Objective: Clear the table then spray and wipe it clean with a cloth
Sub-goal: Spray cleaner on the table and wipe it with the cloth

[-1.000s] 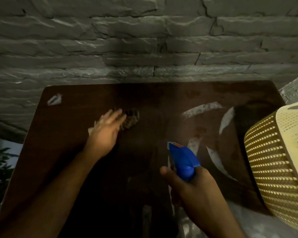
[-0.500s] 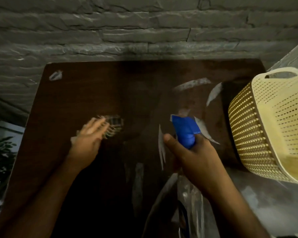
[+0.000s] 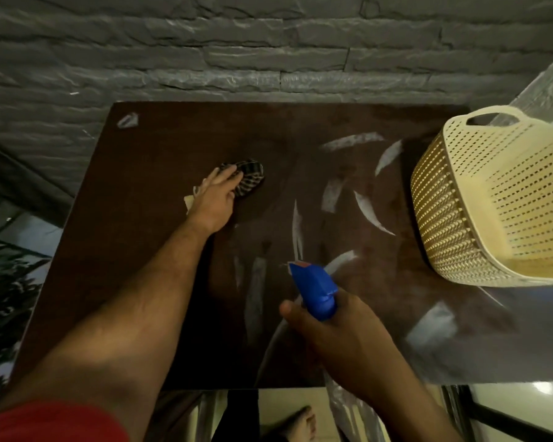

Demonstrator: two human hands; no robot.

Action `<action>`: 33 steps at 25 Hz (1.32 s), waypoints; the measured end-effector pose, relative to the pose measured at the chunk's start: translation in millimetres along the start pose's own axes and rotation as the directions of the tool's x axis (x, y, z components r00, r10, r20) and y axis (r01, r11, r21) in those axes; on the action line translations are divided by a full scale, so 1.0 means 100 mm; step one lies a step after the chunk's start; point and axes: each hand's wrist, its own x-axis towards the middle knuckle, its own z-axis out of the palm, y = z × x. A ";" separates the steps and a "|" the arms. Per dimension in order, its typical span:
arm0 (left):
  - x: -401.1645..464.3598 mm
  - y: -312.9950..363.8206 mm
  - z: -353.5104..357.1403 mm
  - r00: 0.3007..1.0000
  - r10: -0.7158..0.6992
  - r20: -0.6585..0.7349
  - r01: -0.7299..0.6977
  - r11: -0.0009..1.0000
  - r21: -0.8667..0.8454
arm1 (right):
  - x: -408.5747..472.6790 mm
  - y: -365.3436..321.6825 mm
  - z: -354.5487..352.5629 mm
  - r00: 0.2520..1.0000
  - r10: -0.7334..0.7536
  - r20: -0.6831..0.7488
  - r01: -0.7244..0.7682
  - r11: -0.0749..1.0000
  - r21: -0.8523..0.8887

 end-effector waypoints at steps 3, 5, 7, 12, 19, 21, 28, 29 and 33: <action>-0.37 0.19 0.10 0.999 0.038 -0.028 -0.038 0.999 -0.022 | -0.10 0.11 0.03 1.000 -0.001 0.031 0.002 1.000 -0.018; -0.86 0.27 0.17 0.992 0.128 -0.004 -0.128 0.990 -0.061 | -0.13 0.14 0.05 0.999 -0.009 0.039 0.010 1.000 -0.023; -1.35 0.24 0.15 0.979 0.203 0.023 -0.200 0.974 -0.105 | -0.10 0.12 0.02 0.999 -0.026 0.035 0.025 1.000 0.011; -0.82 -0.23 -0.02 0.996 0.039 -0.075 -0.043 0.998 -0.051 | 0.05 0.10 -0.14 0.999 -0.042 -0.026 0.043 0.999 0.032; -0.78 0.30 0.25 0.918 0.384 0.102 -0.392 0.917 0.074 | 0.29 -0.03 0.04 0.997 0.030 -0.067 -0.022 0.993 0.117; -1.24 -0.09 0.10 0.915 0.389 0.111 -0.394 0.919 0.027 | 0.28 -0.10 0.07 0.997 0.058 -0.057 -0.051 0.992 0.117; 0.36 0.06 -0.11 0.997 0.070 -0.019 -0.068 0.995 0.066 | 0.27 -0.18 0.28 0.981 0.063 -0.183 -0.041 0.992 0.121; 0.25 0.18 -0.01 0.994 0.109 0.007 -0.109 0.991 0.077 | 0.26 -0.18 0.32 0.978 0.040 -0.205 -0.017 0.993 0.113; -1.29 -0.05 0.00 0.888 0.435 0.150 -0.454 0.880 0.137 | 0.12 -0.16 0.37 0.979 0.061 -0.195 -0.046 0.996 0.080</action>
